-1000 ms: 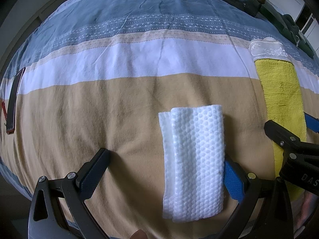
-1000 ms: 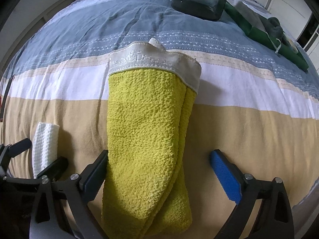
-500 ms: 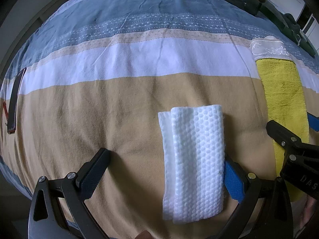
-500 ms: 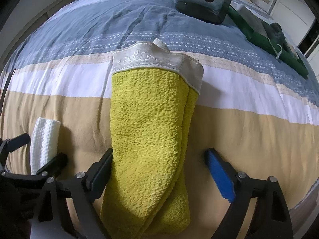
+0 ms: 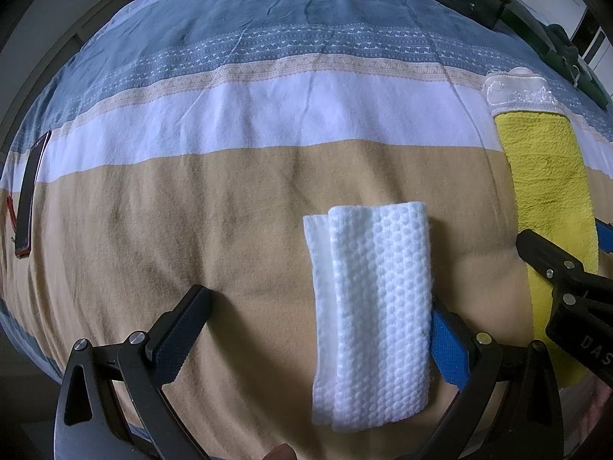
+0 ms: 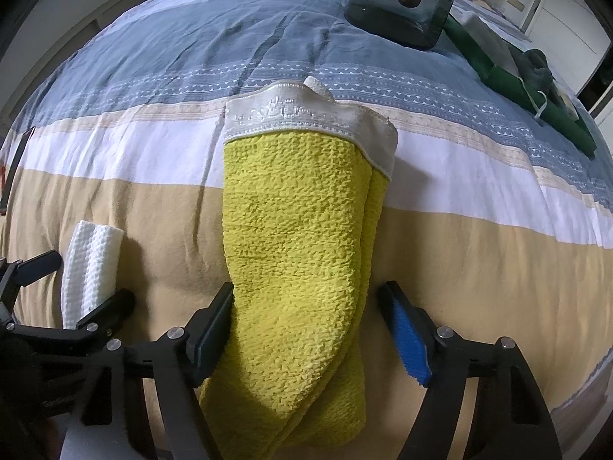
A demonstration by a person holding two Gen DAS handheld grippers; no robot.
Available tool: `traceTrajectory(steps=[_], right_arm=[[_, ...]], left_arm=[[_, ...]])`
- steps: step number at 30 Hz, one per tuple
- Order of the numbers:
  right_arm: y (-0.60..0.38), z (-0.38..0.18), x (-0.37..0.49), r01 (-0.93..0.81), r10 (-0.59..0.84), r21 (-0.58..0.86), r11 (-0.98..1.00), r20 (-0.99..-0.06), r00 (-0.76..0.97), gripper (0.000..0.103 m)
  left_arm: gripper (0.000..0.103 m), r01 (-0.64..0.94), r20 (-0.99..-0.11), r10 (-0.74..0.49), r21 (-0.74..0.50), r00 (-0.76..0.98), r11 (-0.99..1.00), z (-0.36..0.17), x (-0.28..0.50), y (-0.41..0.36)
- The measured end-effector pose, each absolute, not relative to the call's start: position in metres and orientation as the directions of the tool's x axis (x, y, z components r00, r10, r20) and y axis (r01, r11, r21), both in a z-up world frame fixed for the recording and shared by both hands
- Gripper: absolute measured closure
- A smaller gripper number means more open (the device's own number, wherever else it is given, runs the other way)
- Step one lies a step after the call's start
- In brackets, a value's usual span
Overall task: Organize soft objects
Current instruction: 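Close the left gripper on the white cloth while the right closes on the yellow towel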
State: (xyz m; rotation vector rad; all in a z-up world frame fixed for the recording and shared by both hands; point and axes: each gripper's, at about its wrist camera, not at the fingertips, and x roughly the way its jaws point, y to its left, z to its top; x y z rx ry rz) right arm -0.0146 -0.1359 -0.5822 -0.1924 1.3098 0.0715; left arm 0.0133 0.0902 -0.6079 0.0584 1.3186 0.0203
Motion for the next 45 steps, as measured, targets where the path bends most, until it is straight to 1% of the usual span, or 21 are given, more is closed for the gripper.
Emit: traceTrajectory(steps=[10, 19, 27, 32, 36, 45], right_arm=[[-0.1363, -0.5808, -0.0115, -0.178, -0.035, -0.084, 0.98, -0.966, 0.257, 0.046], [-0.1397, -0.5793, -0.009, -0.178, -0.015, -0.061, 0.982, -0.968, 0.252, 0.051], [-0.1375, -0.5812, -0.0115, -0.168, -0.014, -0.06, 0.984, -0.965, 0.263, 0.05], [-0.1368, -0.5826, -0.0118, -0.16, -0.005, -0.049, 0.986, -0.964, 0.264, 0.046], [-0.1378, -0.5835, -0.0119, -0.151, -0.004, -0.046, 0.988, -0.963, 0.269, 0.045], [-0.1325, -0.5886, -0.0075, -0.156, -0.007, -0.047, 0.987, -0.968, 0.251, 0.034]], left_arm=[[0.001, 0.023, -0.966, 0.058, 0.065, 0.252, 0.998, -0.609, 0.014, 0.0899], [0.001, 0.021, -0.967, 0.065, 0.072, 0.248, 0.997, -0.6102, 0.0153, 0.0895], [0.001, 0.024, -0.966, 0.069, 0.077, 0.251, 0.997, -0.6112, 0.0163, 0.0902], [0.001, 0.02, -0.964, 0.068, 0.076, 0.256, 0.997, -0.6126, 0.0175, 0.0901], [0.001, 0.018, -0.962, 0.07, 0.077, 0.263, 0.997, -0.6136, 0.0172, 0.09], [0.001, 0.018, -0.963, 0.083, 0.091, 0.256, 0.996, -0.6119, 0.017, 0.0896]])
